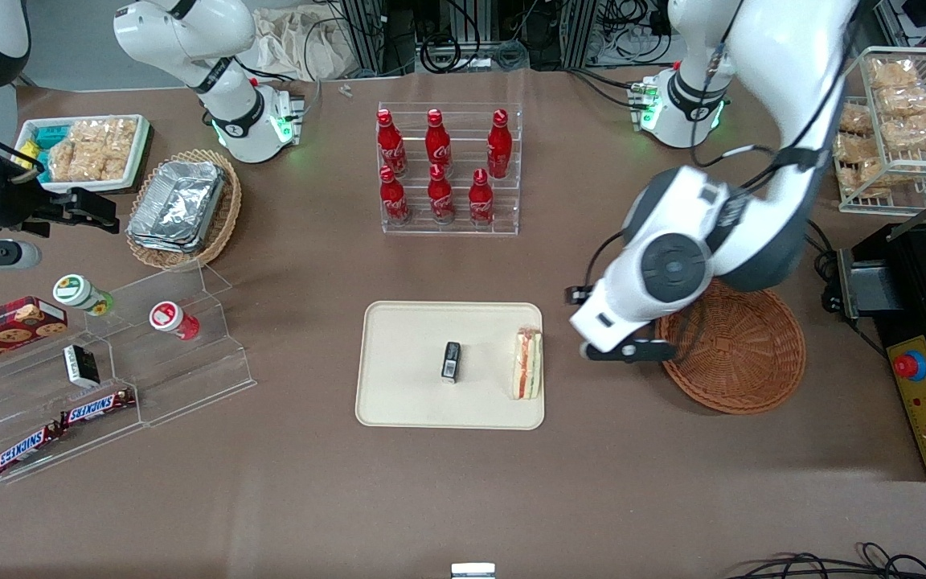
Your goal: Place sandwich from basket to tray
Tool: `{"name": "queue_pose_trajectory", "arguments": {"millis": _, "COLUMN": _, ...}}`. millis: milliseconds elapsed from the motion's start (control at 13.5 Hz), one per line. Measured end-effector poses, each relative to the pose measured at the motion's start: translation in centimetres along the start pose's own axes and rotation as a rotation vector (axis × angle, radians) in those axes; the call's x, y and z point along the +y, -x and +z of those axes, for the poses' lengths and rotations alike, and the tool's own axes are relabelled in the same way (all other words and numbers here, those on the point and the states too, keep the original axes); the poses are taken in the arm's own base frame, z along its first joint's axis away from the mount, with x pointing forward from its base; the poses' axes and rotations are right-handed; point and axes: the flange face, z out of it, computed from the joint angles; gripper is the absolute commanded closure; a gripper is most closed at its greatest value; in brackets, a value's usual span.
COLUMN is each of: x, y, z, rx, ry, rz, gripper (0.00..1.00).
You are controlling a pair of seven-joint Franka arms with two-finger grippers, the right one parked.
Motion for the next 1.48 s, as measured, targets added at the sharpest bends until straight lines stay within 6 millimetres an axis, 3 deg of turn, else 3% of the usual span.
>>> {"name": "queue_pose_trajectory", "arguments": {"millis": 296, "x": -7.6, "y": 3.2, "z": -6.4, "rx": -0.020, "ry": -0.023, "rz": 0.011, "gripper": 0.00}}
{"name": "queue_pose_trajectory", "arguments": {"millis": 593, "x": -12.9, "y": 5.5, "z": -10.1, "rx": -0.009, "ry": -0.044, "rz": -0.069, "gripper": 0.00}}
{"name": "queue_pose_trajectory", "arguments": {"millis": 815, "x": -16.0, "y": 6.1, "z": -10.9, "rx": -0.019, "ry": -0.051, "rz": -0.089, "gripper": 0.00}}
{"name": "queue_pose_trajectory", "arguments": {"millis": 1481, "x": -22.4, "y": 6.8, "z": -12.2, "rx": -0.009, "ry": -0.038, "rz": -0.141, "gripper": 0.00}}
